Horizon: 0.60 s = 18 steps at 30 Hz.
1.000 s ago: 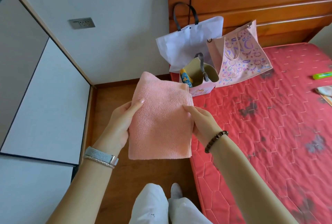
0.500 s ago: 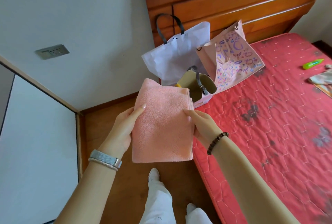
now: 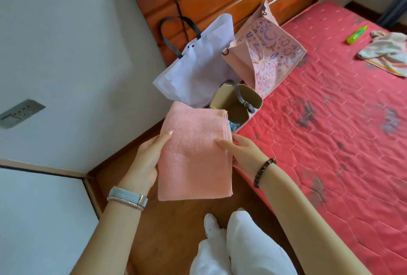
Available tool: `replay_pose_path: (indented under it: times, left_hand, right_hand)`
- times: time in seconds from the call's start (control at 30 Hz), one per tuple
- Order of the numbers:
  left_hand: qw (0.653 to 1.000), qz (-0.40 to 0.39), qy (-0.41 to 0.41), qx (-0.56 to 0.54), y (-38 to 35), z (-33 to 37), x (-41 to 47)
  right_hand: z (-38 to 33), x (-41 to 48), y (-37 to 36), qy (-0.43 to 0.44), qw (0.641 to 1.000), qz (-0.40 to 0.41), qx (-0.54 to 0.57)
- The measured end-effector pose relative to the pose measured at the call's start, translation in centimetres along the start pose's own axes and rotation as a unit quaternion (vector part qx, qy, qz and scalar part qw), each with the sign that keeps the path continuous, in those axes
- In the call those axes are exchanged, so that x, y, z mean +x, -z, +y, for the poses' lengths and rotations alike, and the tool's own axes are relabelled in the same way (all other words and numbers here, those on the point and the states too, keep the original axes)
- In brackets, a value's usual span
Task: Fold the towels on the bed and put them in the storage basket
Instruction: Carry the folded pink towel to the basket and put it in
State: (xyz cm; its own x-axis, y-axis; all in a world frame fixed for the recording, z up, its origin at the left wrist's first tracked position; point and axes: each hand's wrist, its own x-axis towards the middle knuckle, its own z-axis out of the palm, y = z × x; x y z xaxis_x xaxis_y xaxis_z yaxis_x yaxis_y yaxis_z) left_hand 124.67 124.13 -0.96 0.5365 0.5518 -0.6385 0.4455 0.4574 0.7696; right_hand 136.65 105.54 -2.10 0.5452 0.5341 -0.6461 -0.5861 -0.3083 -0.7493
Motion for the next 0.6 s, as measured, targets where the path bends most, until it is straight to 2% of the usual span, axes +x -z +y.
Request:
replay_pose_path:
  times: [0.2, 0.6]
  left_hand:
    - [0.999, -0.039, 0.019, 0.024, -1.8, 1.3, 5.2]
    - [0.989, -0.102, 0.050, 0.097, -6.0, 3.8, 15.8]
  right_hand:
    - [-0.3, 3.6, 1.3, -0.005, 0.999, 0.039, 0.009]
    - [-2.4, 12.3, 4.3, -0.114, 0.984, 0.078, 0.113]
